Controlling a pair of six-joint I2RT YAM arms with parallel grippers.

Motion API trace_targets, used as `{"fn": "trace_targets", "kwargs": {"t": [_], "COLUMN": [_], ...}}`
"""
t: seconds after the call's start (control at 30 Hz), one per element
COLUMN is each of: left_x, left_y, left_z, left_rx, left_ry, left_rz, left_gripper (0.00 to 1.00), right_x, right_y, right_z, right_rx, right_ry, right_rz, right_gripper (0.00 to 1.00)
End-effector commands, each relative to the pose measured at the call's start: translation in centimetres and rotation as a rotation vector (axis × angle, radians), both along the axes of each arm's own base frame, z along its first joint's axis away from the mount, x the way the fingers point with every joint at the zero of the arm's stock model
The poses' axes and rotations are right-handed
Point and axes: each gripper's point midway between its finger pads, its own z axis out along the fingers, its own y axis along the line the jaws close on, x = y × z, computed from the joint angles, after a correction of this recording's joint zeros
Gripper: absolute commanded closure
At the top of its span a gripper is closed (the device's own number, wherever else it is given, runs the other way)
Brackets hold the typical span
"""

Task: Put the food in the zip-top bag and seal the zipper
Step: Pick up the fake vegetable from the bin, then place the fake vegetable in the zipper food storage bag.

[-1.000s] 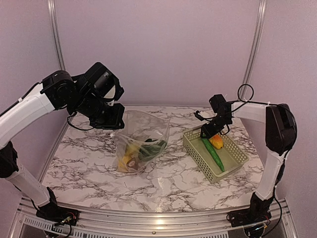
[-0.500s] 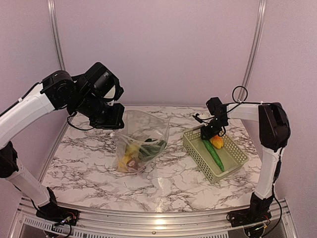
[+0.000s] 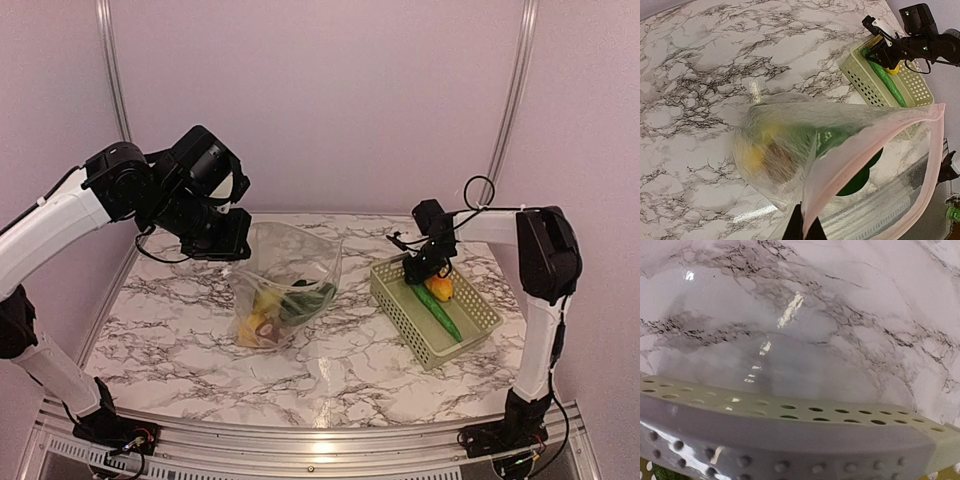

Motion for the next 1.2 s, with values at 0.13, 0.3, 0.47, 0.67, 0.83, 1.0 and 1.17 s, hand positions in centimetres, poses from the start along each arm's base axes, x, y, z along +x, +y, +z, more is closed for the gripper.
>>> {"fn": "trace_targets", "kwargs": {"t": [0.13, 0.3, 0.47, 0.67, 0.83, 1.0, 1.17], "left_x": [0.3, 0.4, 0.6, 0.9, 1.3, 1.5, 1.6], "left_y": [-0.3, -0.4, -0.8, -1.5, -2.1, -2.5, -2.8], "left_z": [-0.1, -0.2, -0.6, -0.7, -0.8, -0.5, 0.4], "left_rx": [0.011, 0.019, 0.027, 0.030, 0.025, 0.007, -0.042], "left_ry": [-0.011, -0.012, -0.007, -0.007, -0.004, -0.008, -0.020], "left_rz": [-0.006, -0.007, -0.020, -0.036, -0.047, -0.050, -0.032], "left_gripper": [0.99, 0.99, 0.99, 1.00, 1.00, 1.00, 1.00], "right_x": [1.1, 0.7, -0.2, -1.4, -2.7, -6.3, -11.1], "right_y": [0.0, 0.9, 2.4, 4.7, 7.5, 10.2, 13.3], "right_z": [0.8, 4.5, 10.6, 21.1, 32.5, 41.3, 46.7], "right_rx": [-0.016, 0.030, 0.152, 0.379, 0.636, 0.893, 1.088], "right_ry": [-0.041, -0.099, -0.170, -0.319, -0.536, -0.732, -0.856], "right_rz": [-0.056, -0.052, -0.012, 0.099, 0.223, 0.391, 0.550], "right_gripper": [0.77, 0.84, 0.87, 0.94, 1.00, 1.00, 1.00]}}
